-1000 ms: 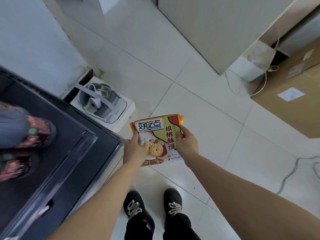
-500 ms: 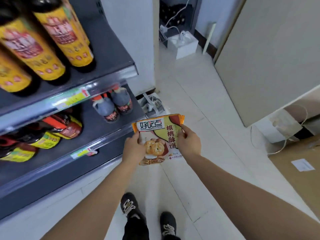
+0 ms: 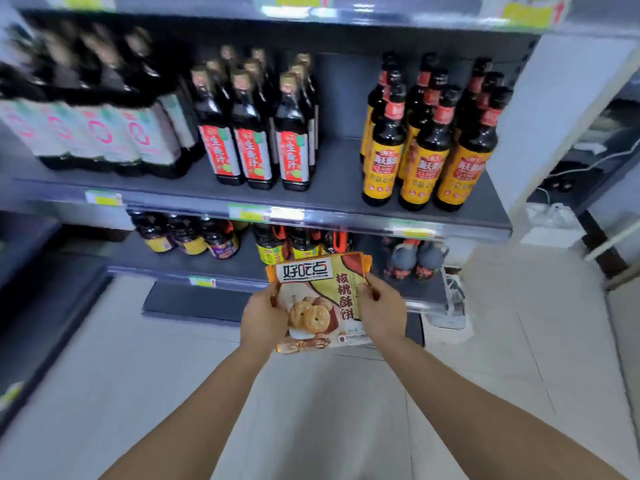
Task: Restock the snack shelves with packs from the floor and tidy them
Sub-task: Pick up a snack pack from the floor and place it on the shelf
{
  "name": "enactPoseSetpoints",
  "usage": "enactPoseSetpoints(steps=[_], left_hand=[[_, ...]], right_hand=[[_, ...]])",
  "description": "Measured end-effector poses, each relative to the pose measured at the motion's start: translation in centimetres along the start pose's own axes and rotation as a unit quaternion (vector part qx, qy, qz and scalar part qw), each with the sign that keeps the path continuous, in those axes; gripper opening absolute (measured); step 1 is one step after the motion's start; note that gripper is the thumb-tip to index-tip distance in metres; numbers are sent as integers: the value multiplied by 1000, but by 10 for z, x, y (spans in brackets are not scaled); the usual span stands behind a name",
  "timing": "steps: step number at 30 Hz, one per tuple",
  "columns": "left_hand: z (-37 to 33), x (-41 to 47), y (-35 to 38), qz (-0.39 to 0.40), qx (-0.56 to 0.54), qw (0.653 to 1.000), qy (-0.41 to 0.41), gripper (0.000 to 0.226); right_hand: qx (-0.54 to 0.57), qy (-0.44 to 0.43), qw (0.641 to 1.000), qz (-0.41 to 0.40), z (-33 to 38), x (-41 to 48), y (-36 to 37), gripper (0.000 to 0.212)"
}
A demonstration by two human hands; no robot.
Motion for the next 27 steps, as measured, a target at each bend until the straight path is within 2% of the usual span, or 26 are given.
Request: enactPoseSetpoints(steps=[6,16,21,27], left_hand=[[70,-7,-157,-100,-69,990,-73,21],[134,-18,-378,-266,-122,952,-85,31],[146,-7,-457,-311,-179,929,-89,34],[145,20,-543,-394,-177,898,-85,34]], right_hand=[[30,-40,997,58,109,-58,108,32],[86,-153,973,151,283,-130,247,29],[112,-194,952,209,357,-141,302,26],[120,-275,917,264,453,-133,366,28]])
Point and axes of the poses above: each hand's wrist, its own x-axis towards the middle knuckle, its own y-axis out of the palm, z = x × y, the point moved 4 cm from there along x, towards the middle knuckle, and after that the axes turned 1 degree about y, right-handed, at the moved point
